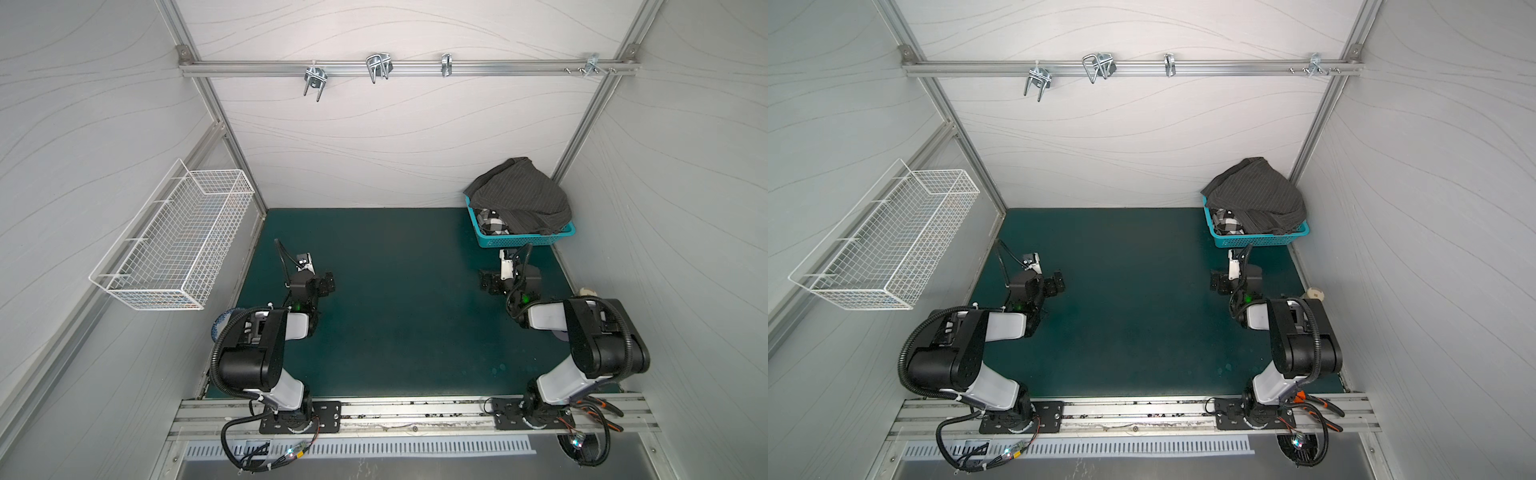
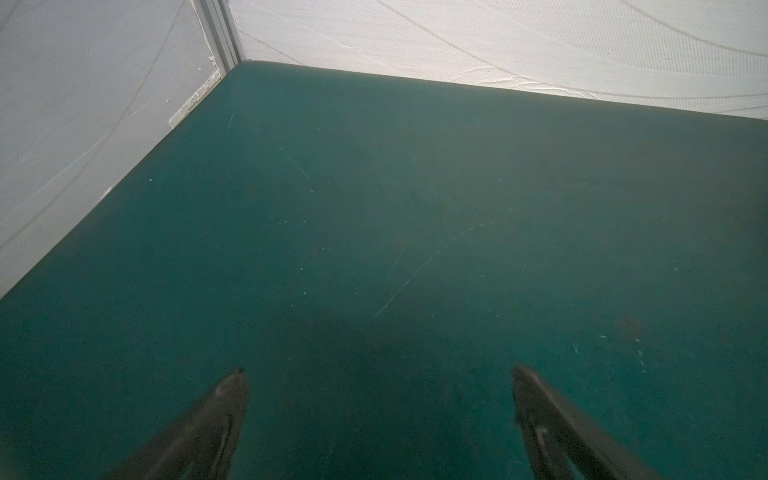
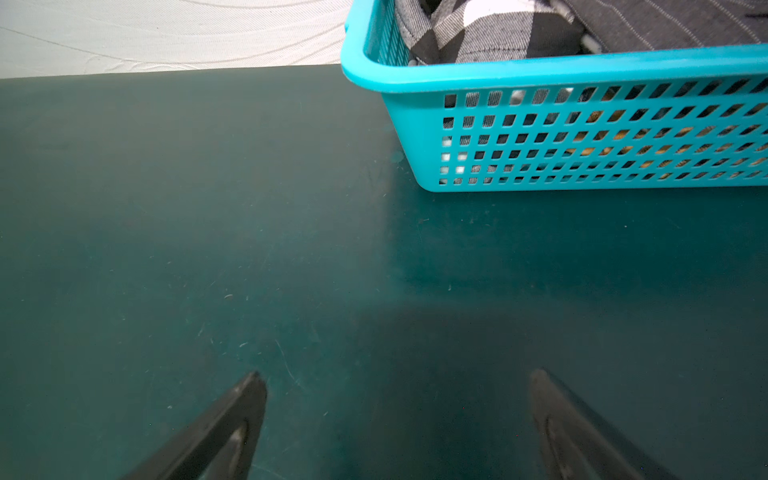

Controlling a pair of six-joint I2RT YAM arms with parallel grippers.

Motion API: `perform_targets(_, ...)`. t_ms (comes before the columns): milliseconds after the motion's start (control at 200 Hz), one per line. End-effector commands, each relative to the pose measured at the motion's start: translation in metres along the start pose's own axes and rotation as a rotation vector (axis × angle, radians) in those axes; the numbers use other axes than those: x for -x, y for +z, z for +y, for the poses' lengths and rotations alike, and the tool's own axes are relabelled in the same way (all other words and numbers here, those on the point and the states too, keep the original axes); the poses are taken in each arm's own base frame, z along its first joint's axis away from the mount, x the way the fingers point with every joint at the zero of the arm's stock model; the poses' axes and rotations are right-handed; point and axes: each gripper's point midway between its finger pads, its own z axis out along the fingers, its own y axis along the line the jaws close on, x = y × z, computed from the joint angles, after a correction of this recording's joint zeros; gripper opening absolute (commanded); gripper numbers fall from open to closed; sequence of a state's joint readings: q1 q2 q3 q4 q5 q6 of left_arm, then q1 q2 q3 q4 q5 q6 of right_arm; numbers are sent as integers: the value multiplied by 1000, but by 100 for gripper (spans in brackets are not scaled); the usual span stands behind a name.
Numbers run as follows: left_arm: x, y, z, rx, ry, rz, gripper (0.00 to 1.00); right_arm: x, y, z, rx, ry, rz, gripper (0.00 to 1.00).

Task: Fold and stack the long sleeve shirts

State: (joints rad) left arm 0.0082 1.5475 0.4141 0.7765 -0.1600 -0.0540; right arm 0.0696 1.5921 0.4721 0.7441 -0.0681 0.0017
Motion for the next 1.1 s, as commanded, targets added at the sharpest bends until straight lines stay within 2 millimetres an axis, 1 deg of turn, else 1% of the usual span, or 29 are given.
perform_targets(0,17,3,-4,-14,14,-54,100,6,-3,1,8,-22,-21,99)
perform_targets(550,16,2,-5,-18,14,-42,100,7,-4,1,6,-24,-25,99)
perform_targets(575,24,0,-4,-11,17,-70,100,15,-4,-6,-43,-10,-50,99)
perform_targets(585,27,0,-3,0,20,-72,100,23,-6,-10,-76,-5,-66,99)
perform_targets(595,30,-1,-1,15,20,-68,100,24,-7,-15,-113,2,-44,99)
perform_targets(600,32,-2,-1,23,20,-64,100,26,-8,-15,-119,3,-39,99)
perform_targets(630,43,-6,2,68,22,-25,100,43,-17,-29,-233,22,5,99)
perform_targets(635,45,-7,3,79,24,-18,100,42,-19,-31,-250,30,20,99)
perform_targets(650,55,-10,6,109,19,-4,100,57,-26,-38,-303,60,28,99)
perform_targets(665,60,-14,10,144,13,27,99,70,-33,-45,-349,106,33,99)
perform_targets(700,82,-25,24,239,-62,31,99,98,-53,-61,-450,233,53,99)
perform_targets(705,86,-26,25,248,-69,31,99,101,-56,-62,-459,253,56,99)
perform_targets(710,88,-28,26,257,-87,34,99,99,-59,-64,-468,270,73,99)
perform_targets(720,93,-32,28,269,-109,41,99,115,-64,-65,-474,307,59,99)
perform_targets(725,96,-34,28,272,-128,43,99,117,-67,-66,-477,320,73,99)
perform_targets(730,99,-36,29,273,-143,47,98,123,-69,-66,-476,334,67,99)
perform_targets(740,104,-39,28,272,-171,54,98,118,-74,-65,-479,355,113,99)
perform_targets(745,107,-41,28,272,-182,59,97,124,-77,-66,-477,363,115,99)
perform_targets(780,125,-55,19,234,-261,80,93,151,-91,-63,-456,387,126,99)
perform_targets(835,146,-75,-10,121,-350,101,91,158,-106,-72,-520,491,130,99)
perform_targets(880,162,-92,-42,21,-348,95,91,168,-105,-70,-400,586,132,99)
perform_targets(920,166,-105,-68,-43,-326,100,92,176,-104,-73,-359,640,145,99)
perform_targets(960,166,-114,-99,-137,-292,123,92,183,-103,-79,-383,653,178,99)
perform_targets(985,160,-119,-114,-178,-281,152,92,186,-101,-81,-392,644,204,99)
perform_targets(1040,145,-127,-147,-269,-261,228,91,189,-83,-85,-394,614,276,99)
perform_targets(1065,136,-129,-159,-298,-248,262,91,191,-78,-87,-398,603,302,99)
perform_targets(1070,134,-129,-161,-303,-244,268,91,188,-75,-88,-400,601,315,99)
perform_targets(1085,129,-130,-168,-316,-231,286,90,191,-71,-90,-396,593,323,99)
perform_targets(1090,127,-131,-170,-321,-226,291,90,189,-69,-90,-397,590,333,99)
